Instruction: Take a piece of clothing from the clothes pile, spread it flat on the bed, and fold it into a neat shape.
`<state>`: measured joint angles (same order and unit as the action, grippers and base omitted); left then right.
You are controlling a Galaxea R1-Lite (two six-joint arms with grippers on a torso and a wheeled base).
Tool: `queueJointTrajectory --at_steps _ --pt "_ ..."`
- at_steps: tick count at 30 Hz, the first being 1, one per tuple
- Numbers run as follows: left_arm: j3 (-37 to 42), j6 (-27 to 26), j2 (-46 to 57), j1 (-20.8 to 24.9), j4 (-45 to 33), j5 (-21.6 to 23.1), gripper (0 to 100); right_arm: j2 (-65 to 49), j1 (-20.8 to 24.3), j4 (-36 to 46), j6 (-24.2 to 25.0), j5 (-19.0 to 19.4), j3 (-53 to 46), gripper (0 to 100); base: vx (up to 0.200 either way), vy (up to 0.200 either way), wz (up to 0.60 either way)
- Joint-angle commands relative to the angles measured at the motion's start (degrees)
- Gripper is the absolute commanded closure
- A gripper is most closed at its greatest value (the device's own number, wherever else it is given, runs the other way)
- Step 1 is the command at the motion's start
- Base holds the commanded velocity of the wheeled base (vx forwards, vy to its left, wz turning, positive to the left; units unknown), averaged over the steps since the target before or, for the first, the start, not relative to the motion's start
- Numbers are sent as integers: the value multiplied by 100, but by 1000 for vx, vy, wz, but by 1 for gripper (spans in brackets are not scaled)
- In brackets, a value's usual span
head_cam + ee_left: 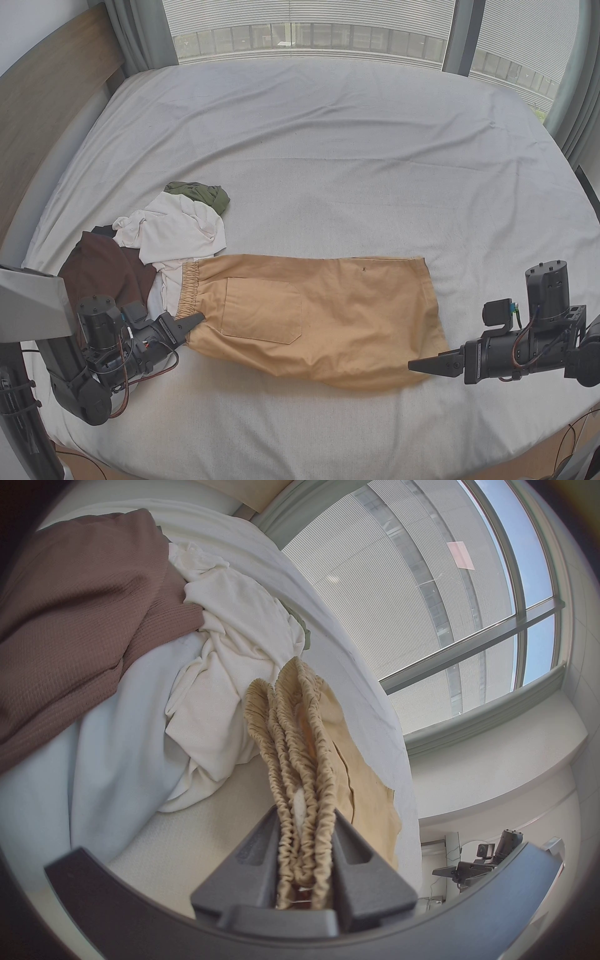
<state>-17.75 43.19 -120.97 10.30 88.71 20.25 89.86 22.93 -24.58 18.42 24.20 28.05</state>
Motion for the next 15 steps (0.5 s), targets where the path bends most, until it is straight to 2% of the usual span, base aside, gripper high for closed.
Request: queueJointTrajectory --at_steps 1,8,9,15 --pt "-80 14 293 236 6 32 100 -3 10 -47 12 6 16 0 0 0 0" --pt "-229 -21 398 886 6 93 100 6 10 -320 21 -12 -10 0 0 0 0" --pt "-255 -153 372 1106 6 155 100 6 10 -329 30 -12 -10 0 0 0 0" --pt "-422 -663 135 1404 6 524 100 -12 18 -329 30 -20 7 0 0 0 0"
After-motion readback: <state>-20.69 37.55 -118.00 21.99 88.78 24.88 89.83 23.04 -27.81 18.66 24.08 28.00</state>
